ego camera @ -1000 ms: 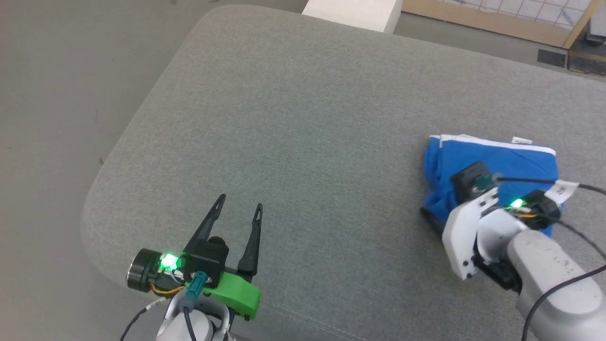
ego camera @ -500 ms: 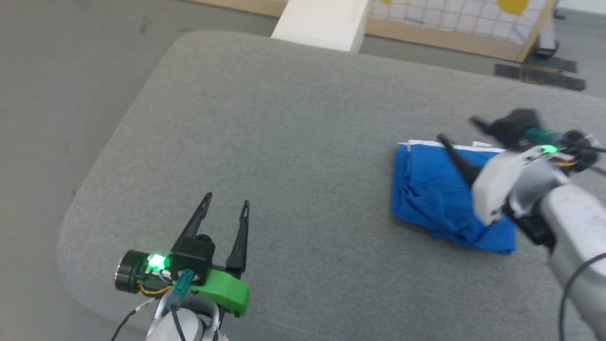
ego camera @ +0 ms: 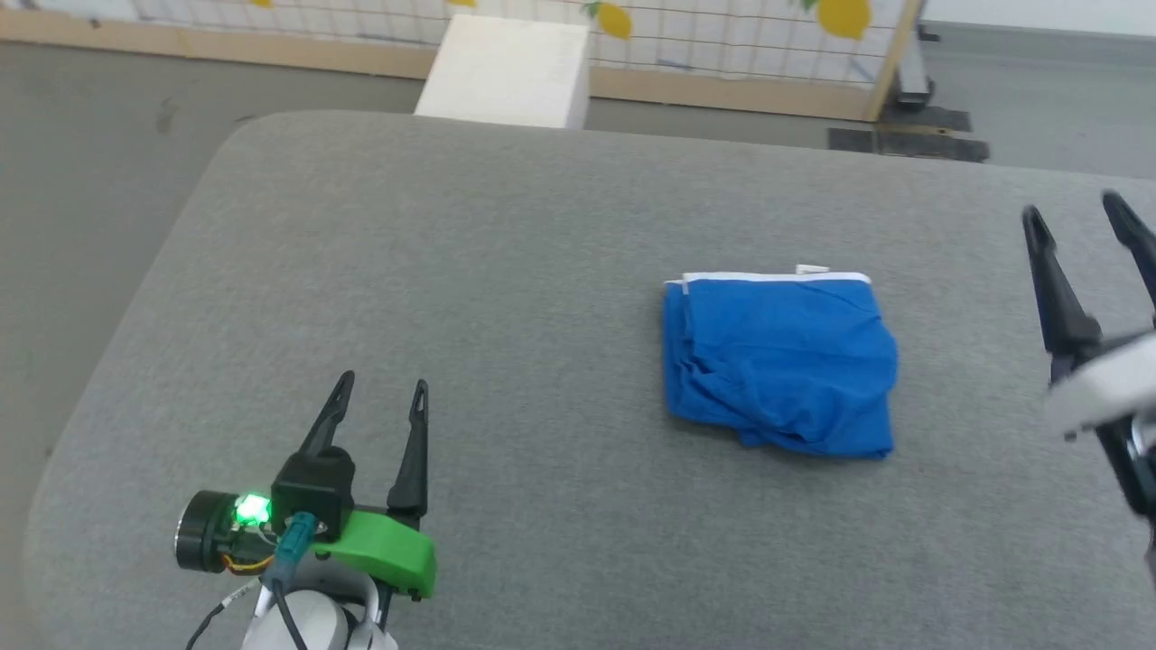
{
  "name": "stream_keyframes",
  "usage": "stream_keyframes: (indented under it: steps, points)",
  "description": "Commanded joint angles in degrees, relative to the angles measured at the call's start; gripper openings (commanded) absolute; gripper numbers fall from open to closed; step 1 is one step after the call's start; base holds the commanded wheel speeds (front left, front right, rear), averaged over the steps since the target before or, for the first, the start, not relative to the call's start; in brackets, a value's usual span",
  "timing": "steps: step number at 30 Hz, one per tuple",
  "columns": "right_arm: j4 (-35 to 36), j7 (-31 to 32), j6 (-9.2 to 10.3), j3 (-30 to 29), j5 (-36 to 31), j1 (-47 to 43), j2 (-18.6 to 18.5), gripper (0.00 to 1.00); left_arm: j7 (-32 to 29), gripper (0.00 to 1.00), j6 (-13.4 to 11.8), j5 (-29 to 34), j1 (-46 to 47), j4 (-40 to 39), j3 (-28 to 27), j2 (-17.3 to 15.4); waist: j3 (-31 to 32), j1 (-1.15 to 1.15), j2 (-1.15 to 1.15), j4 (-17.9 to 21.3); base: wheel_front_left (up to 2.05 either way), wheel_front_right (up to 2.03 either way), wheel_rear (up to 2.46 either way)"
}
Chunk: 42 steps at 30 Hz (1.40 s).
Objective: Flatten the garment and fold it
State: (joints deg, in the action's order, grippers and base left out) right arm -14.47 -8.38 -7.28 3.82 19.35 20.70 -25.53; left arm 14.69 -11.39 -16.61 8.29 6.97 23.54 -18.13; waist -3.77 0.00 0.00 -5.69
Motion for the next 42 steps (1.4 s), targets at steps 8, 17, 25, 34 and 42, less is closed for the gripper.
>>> stream_keyframes:
  steps: [8, 17, 25, 34, 42]
  points:
    - [11.92, -1.65, -0.21, -9.84, -4.95, -14.97, 11.66, 1.0, -1.37, 1.0, 0.62, -2.93, -0.98, -0.8, -1.48, -1.31, -0.02, 0.0, 0.0, 3.08, 0.0, 0.0, 0.0]
    - [16.33, 2.48, -0.21, -8.82, -9.09, -24.18, 18.42, 1.0, -2.52, 1.0, 1.52, -4.29, -1.07, -0.93, -1.1, -1.87, -0.57, 0.0, 0.0, 3.62, 0.0, 0.0, 0.0]
    - [17.59, 4.09, -0.21, -9.25, -9.39, -24.34, 18.33, 1.0, -2.01, 1.0, 1.12, -3.63, -0.57, -1.47, -0.56, -1.82, -1.72, 0.0, 0.0, 2.81, 0.0, 0.0, 0.0]
    - [17.92, 24.47, -0.21, -6.41, -0.17, -16.13, 11.28, 1.0, -2.64, 1.0, 2.02, -2.47, 1.67, -1.64, 1.83, -1.29, -8.33, 0.0, 0.0, 0.11, 0.0, 0.0, 0.0]
    - [12.33, 52.72, -0.21, -6.07, 9.59, -1.03, 6.05, 1.0, -1.88, 1.0, 2.82, -1.81, 4.59, -1.19, 3.08, -0.22, -14.41, 0.0, 0.0, -3.62, 0.0, 0.0, 0.0]
